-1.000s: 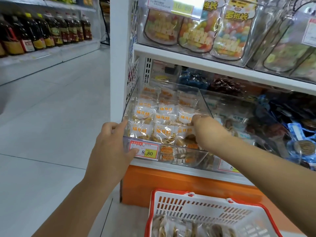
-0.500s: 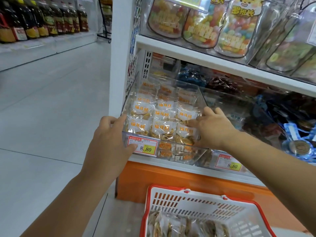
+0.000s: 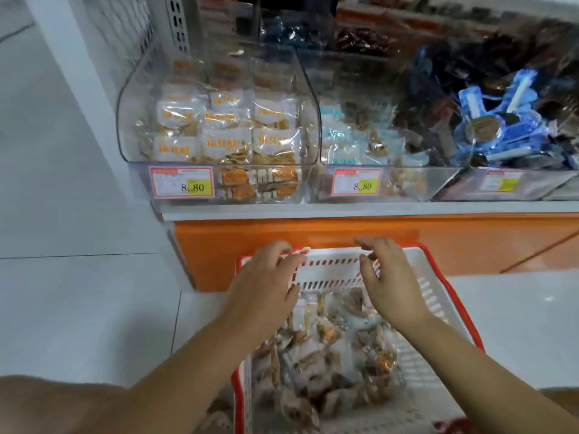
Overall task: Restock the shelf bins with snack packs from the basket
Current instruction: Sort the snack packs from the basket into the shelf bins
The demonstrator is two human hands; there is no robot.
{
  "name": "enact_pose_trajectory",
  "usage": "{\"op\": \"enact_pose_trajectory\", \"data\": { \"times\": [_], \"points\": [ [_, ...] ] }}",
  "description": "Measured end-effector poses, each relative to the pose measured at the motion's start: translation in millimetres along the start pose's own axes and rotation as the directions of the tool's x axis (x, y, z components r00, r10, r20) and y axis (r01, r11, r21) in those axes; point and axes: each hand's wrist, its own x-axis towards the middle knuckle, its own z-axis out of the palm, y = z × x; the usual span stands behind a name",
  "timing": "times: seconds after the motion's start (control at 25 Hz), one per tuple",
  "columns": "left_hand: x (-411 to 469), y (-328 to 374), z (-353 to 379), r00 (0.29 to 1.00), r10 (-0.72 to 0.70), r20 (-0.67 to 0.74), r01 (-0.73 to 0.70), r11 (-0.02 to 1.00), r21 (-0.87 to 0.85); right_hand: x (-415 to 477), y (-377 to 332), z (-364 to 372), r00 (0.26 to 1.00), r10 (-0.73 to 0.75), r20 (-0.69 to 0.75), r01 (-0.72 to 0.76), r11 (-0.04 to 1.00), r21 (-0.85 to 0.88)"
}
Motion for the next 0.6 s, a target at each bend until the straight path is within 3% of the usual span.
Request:
{"op": "enact_pose_trajectory", "data": {
  "times": [0.04,0.12,0.16,0.24,0.44,0.52,0.6],
  "points": [
    [-5,2,23,0.99,-0.04,0.137,0.041,0.999,-0.006,-16,30,11,0.965,0.221,0.141,-0.22,0.975,-0.021],
    [-15,3,62,0.939,-0.099,0.33,0.103,0.995,0.006,-45,84,31,0.71,0.568,0.417,-0.557,0.815,-0.162],
    [-21,3,78,0.913,-0.128,0.388,0.141,0.99,-0.005,-59,103,39,0.579,0.634,0.512,-0.615,0.752,-0.236],
    [-30,5,105,0.856,-0.188,0.482,0.237,0.971,-0.041,-79,125,53,0.424,0.658,0.623,-0.637,0.705,-0.311],
    [-48,6,146,0.732,-0.289,0.618,0.338,0.94,0.04,-94,101,91,0.372,0.556,0.743,-0.695,0.697,-0.173],
    [-51,3,150,0.699,-0.325,0.637,0.371,0.926,0.065,-94,94,101,0.408,0.545,0.733,-0.596,0.767,-0.239],
    [-53,-1,148,0.673,-0.366,0.642,0.458,0.889,0.026,-91,95,101,0.481,0.578,0.66,-0.601,0.765,-0.232]
  ]
}}
